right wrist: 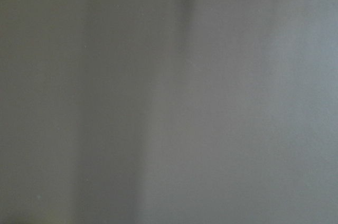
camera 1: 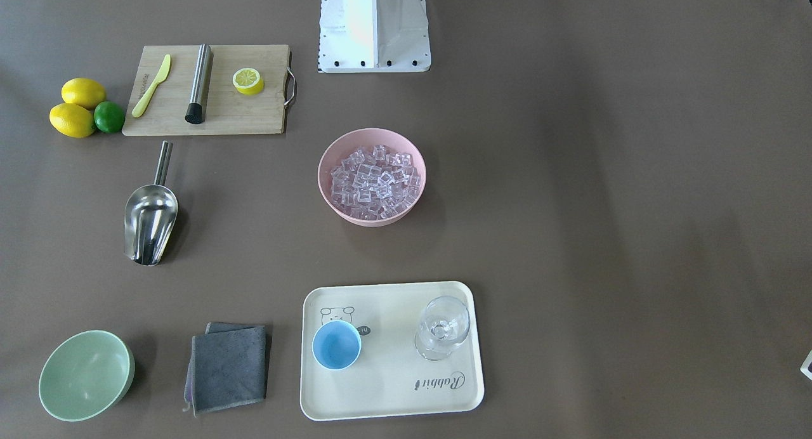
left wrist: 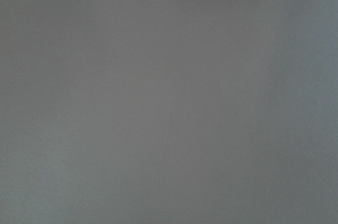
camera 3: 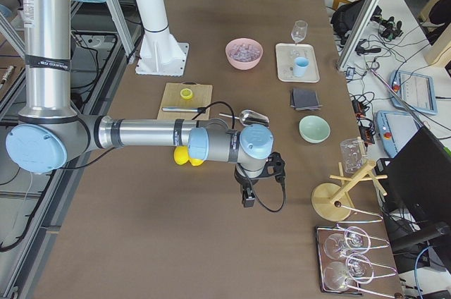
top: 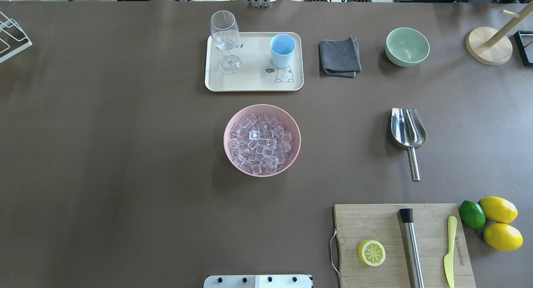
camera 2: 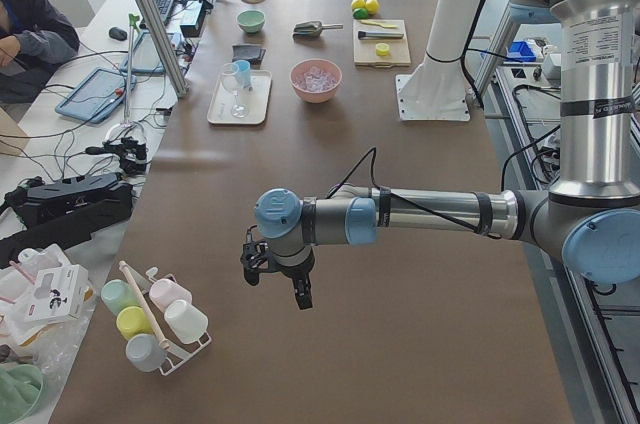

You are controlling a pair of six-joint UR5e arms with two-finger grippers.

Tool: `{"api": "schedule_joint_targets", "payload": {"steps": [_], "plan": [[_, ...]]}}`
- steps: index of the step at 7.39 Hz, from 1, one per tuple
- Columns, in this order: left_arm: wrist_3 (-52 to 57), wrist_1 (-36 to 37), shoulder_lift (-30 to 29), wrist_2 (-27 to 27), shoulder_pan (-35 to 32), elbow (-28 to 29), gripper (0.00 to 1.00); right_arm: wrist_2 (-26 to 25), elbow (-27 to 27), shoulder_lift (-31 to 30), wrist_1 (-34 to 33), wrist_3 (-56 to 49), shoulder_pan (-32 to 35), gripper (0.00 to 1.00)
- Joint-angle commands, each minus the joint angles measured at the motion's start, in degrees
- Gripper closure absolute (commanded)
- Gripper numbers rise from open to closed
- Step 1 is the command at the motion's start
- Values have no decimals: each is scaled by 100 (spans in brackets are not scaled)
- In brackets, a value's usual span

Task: Put ice in cup with scoop

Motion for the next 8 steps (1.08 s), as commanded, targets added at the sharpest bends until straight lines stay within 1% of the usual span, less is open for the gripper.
{"api": "schedule_joint_targets", "payload": {"steps": [1, 3, 4, 5, 6, 7, 8], "plan": [[26, -28, -150, -21, 315, -36, 1, 62, 653, 366, 8, 2200, -1019, 0], [-26, -11, -344, -56, 1277, -465, 1, 106, 1188, 492, 8, 3309, -1617, 0], [-35, -28, -606, -65, 1491, -493, 1, 80, 1373, 492, 8, 3812, -1907, 0], [-44, -28, -878, -74, 1850, -563, 1, 62, 1558, 500, 8, 4174, -2180, 0], [-44, -63, -1177, -213, 2393, -677, 1, -216, 1925, 579, 8, 4891, -2783, 0], [-44, -81, -1345, -267, 2677, -869, 1, -611, 2112, 597, 8, 5681, -3398, 0], [-36, -621, -1443, -268, 3045, -836, 1, -893, 2096, 606, 25, 5924, -3822, 0]]}}
